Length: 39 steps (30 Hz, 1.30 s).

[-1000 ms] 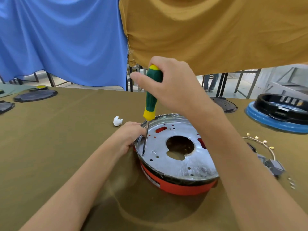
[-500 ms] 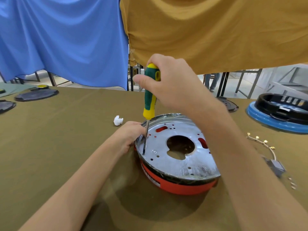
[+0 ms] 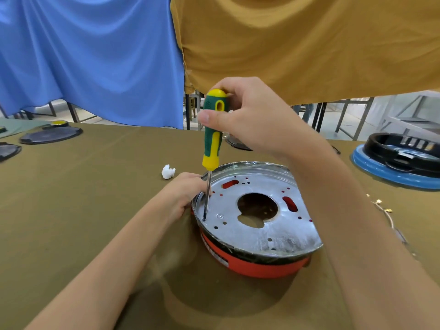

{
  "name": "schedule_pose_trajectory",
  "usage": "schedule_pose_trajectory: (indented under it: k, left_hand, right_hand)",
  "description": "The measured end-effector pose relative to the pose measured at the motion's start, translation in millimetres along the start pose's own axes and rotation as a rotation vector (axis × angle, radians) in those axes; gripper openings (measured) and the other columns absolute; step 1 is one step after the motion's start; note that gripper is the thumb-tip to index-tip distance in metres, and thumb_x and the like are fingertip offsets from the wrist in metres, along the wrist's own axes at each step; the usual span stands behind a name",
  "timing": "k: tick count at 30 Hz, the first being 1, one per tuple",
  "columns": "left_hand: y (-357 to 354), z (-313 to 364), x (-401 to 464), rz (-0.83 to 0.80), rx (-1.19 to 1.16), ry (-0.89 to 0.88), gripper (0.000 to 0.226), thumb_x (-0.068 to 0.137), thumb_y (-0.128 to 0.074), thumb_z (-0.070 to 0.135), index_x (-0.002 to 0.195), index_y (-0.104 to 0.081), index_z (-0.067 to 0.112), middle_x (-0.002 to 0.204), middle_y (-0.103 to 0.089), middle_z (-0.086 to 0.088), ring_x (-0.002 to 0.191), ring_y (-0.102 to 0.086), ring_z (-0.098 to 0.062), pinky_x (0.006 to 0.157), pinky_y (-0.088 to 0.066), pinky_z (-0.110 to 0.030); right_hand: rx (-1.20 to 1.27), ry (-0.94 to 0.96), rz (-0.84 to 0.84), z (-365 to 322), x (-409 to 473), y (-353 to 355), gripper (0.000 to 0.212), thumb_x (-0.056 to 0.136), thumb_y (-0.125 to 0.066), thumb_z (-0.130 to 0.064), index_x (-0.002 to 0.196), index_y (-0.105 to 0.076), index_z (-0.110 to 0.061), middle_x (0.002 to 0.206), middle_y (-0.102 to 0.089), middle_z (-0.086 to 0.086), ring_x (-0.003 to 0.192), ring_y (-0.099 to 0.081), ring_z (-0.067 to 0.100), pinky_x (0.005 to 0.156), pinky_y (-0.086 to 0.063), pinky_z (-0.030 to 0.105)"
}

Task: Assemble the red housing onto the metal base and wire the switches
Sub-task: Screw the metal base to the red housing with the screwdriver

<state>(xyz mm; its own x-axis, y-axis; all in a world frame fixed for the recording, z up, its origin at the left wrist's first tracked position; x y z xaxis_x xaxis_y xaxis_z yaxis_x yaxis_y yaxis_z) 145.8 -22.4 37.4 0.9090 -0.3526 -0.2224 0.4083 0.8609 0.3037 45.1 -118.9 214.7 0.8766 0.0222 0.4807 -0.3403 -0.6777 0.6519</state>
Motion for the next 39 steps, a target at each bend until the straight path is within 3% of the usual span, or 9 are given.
schedule_pose_trajectory:
  k: [6, 11, 19, 21, 25, 30, 33, 35, 39]
  left_hand:
    - [-2, 0, -1, -0.017, -0.007, -0.005, 0.052, 0.082, -0.058, -0.008, 0.039, -0.067, 0.02, 0.051, -0.066, -0.003, 0.043, -0.064, -0.014, 0.044, -0.049, -0.02]
    - [-1, 1, -1, 0.001, -0.023, 0.019, 0.031, 0.08, -0.058, -0.009, 0.059, -0.069, 0.011, 0.06, -0.07, -0.01, 0.06, -0.066, -0.027, 0.075, -0.056, -0.039]
    - [1, 3, 1, 0.024, -0.027, 0.018, 0.017, 0.079, -0.058, -0.007, 0.075, -0.069, 0.006, 0.084, -0.067, -0.019, 0.081, -0.062, -0.031, 0.091, -0.054, -0.049]
    - [2, 2, 3, 0.025, -0.042, 0.02, 0.025, 0.079, -0.057, -0.009, 0.067, -0.069, 0.009, 0.077, -0.068, -0.015, 0.077, -0.063, -0.03, 0.086, -0.056, -0.045]
    - [-1, -1, 5, -0.026, -0.06, 0.026, 0.041, 0.081, -0.055, -0.011, 0.051, -0.07, 0.012, 0.053, -0.066, -0.002, 0.048, -0.064, -0.015, 0.049, -0.05, -0.019]
    - [3, 0, 8, -0.017, -0.036, 0.011, 0.024, 0.079, -0.055, -0.006, 0.098, -0.07, -0.005, 0.087, -0.071, -0.023, 0.078, -0.064, -0.028, 0.081, -0.055, -0.043]
    - [3, -1, 7, -0.035, -0.015, 0.003, 0.013, 0.077, -0.057, 0.0, 0.085, -0.067, 0.004, 0.081, -0.055, -0.016, 0.075, -0.05, -0.026, 0.063, -0.043, -0.036]
    - [7, -2, 10, -0.023, -0.014, -0.009, 0.009, 0.079, -0.057, 0.003, 0.074, -0.061, 0.009, 0.076, -0.048, -0.011, 0.064, -0.046, -0.023, 0.049, -0.032, -0.025]
    - [9, -6, 8, -0.058, -0.046, 0.008, 0.014, 0.084, -0.062, 0.007, 0.09, -0.073, 0.011, 0.084, -0.071, -0.007, 0.072, -0.067, -0.015, 0.049, -0.051, -0.022]
  right_hand:
    - [-0.188, -0.074, 0.13, -1, 2, -5, 0.041, 0.087, -0.066, -0.051, 0.091, -0.045, -0.016, 0.076, -0.046, -0.006, 0.064, -0.04, 0.008, 0.055, -0.031, 0.026]
    - [-0.138, -0.029, 0.17, 2, 4, -9, 0.042, 0.09, -0.064, -0.05, 0.097, -0.048, -0.011, 0.076, -0.046, -0.006, 0.064, -0.042, 0.009, 0.061, -0.038, 0.026]
    - [-0.017, 0.15, 0.187, -9, 2, -21, 0.034, 0.096, -0.06, -0.043, 0.105, -0.056, -0.01, 0.074, -0.051, -0.003, 0.059, -0.043, 0.007, 0.058, -0.037, 0.019]
    - [-0.011, 0.172, 0.183, -9, 2, -25, 0.029, 0.099, -0.056, -0.037, 0.113, -0.054, -0.011, 0.075, -0.051, -0.005, 0.064, -0.046, 0.008, 0.061, -0.039, 0.021]
    - [0.059, 0.236, 0.316, -8, -2, -14, 0.033, 0.098, -0.058, -0.035, 0.117, -0.052, -0.009, 0.077, -0.047, -0.008, 0.068, -0.048, 0.009, 0.066, -0.045, 0.026]
    - [0.144, 0.162, 0.433, 9, -4, 27, 0.03, 0.094, -0.064, -0.036, 0.113, -0.058, -0.014, 0.082, -0.052, -0.006, 0.069, -0.048, 0.005, 0.065, -0.045, 0.022]
    - [0.159, 0.089, 0.498, 29, -21, 57, 0.021, 0.094, -0.065, -0.035, 0.104, -0.056, -0.019, 0.086, -0.059, 0.008, 0.071, -0.055, 0.018, 0.065, -0.052, 0.035]
    - [0.2, 0.031, 0.552, 44, -41, 78, 0.018, 0.092, -0.067, -0.035, 0.1, -0.055, -0.024, 0.092, -0.062, 0.015, 0.068, -0.061, 0.017, 0.059, -0.055, 0.031]
    - [0.442, -0.215, 0.682, 98, -97, 109, 0.021, 0.085, -0.069, -0.028, 0.095, -0.052, -0.02, 0.089, -0.062, 0.009, 0.06, -0.067, 0.018, 0.058, -0.056, 0.026]
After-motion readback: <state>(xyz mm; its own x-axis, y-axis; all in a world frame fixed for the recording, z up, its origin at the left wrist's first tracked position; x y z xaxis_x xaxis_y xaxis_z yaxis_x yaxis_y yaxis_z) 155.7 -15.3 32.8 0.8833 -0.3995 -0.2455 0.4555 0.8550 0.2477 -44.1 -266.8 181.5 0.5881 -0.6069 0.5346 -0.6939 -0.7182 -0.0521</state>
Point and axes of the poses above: each hand's wrist, its own x-axis towards the middle knuckle, its own y-axis out of the back of the hand, z = x × y, the point moved 7 cm from there along x, towards the middle knuckle
